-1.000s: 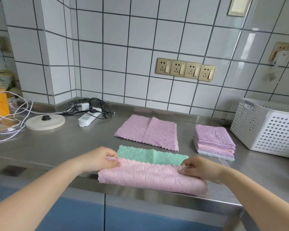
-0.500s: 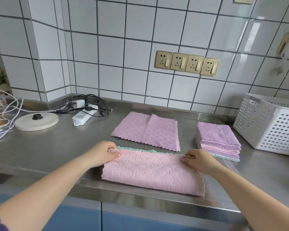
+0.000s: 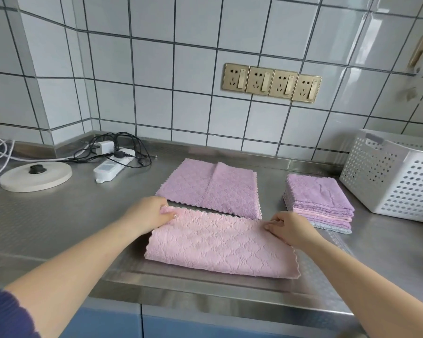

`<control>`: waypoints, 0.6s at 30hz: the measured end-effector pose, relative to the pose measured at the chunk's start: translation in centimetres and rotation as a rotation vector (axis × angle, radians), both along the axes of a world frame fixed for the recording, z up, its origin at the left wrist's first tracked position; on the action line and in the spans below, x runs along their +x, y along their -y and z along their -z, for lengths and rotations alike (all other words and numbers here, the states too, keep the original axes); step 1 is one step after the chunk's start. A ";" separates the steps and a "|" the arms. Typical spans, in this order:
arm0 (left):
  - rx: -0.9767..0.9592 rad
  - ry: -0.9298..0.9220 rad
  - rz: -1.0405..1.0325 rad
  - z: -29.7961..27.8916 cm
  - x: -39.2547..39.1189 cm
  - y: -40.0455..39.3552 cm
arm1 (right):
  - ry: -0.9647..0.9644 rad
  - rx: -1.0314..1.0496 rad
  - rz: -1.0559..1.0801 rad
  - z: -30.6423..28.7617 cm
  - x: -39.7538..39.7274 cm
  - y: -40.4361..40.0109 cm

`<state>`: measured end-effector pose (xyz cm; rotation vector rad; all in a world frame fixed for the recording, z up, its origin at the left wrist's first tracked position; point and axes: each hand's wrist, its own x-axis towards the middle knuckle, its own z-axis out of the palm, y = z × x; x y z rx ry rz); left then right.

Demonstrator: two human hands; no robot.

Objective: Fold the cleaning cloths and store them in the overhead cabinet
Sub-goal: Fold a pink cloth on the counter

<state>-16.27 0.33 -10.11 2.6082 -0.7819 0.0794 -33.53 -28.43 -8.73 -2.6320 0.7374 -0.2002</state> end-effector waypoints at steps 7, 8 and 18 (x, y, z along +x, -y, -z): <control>0.116 -0.024 0.002 0.0 0.6 0.9 | -0.008 0.016 0.010 0.1 0.3 0.4; 0.123 -0.026 0.005 -0.1 0.5 0.9 | -0.019 0.010 0.010 0.0 0.2 0.5; -0.006 0.091 0.292 -0.7 -5.3 4.2 | 0.095 -0.227 -0.270 -0.8 1.0 -6.6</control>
